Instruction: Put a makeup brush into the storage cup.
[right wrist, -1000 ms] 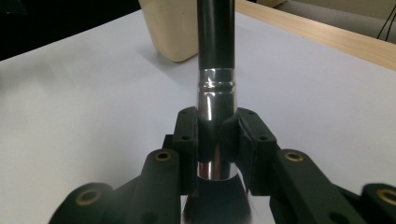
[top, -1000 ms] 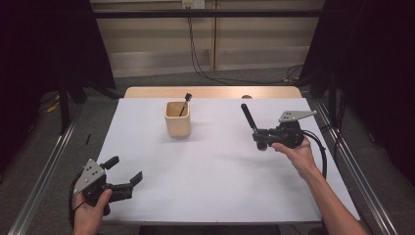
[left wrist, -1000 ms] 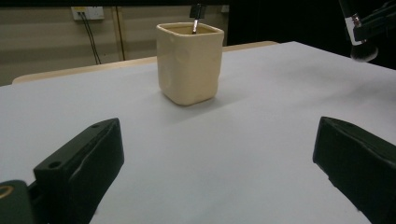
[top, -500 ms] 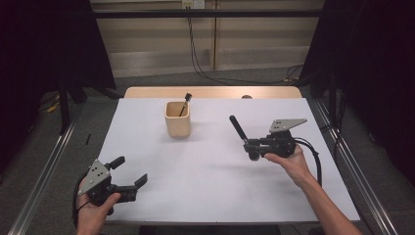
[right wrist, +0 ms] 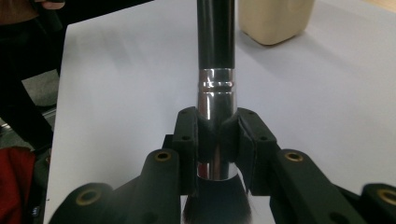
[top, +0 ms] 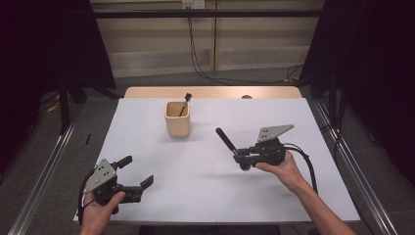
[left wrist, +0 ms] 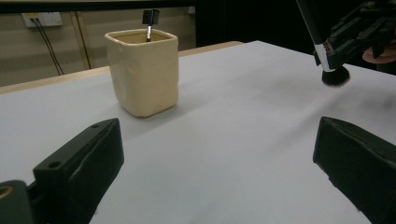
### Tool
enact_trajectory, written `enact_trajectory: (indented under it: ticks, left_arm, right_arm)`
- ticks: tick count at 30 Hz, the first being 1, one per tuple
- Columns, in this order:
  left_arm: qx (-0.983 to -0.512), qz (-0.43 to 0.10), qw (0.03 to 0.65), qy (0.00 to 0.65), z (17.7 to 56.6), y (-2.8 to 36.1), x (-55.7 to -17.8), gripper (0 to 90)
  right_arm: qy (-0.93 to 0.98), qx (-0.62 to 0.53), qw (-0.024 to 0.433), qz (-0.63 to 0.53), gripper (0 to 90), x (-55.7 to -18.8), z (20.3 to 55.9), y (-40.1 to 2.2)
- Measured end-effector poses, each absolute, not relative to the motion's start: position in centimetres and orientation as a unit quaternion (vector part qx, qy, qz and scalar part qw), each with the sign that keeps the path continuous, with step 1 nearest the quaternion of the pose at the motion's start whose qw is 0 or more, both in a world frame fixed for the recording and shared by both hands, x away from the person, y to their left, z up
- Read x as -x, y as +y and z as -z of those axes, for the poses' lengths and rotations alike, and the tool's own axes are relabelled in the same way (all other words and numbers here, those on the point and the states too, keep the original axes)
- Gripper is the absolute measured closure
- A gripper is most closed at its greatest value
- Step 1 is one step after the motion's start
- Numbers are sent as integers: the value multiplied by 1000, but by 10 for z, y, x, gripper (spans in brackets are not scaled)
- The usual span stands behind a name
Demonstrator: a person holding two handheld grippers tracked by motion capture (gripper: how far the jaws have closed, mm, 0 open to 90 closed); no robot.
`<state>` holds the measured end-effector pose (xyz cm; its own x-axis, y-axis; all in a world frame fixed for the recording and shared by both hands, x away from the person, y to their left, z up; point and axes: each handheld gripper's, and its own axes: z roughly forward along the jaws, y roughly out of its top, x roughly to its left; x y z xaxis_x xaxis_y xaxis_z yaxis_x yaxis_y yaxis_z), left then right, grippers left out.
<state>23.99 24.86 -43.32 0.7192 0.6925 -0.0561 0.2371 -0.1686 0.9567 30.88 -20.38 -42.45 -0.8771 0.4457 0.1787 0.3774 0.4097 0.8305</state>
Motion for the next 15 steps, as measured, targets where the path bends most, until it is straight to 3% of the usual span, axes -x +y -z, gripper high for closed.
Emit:
enact_trajectory:
  ticks: [15]
  left_arm:
    - [-760,-179,562,273,427,223,-246,21]
  right_arm:
    - [861,-192,5,-472,715,-301,423,-170]
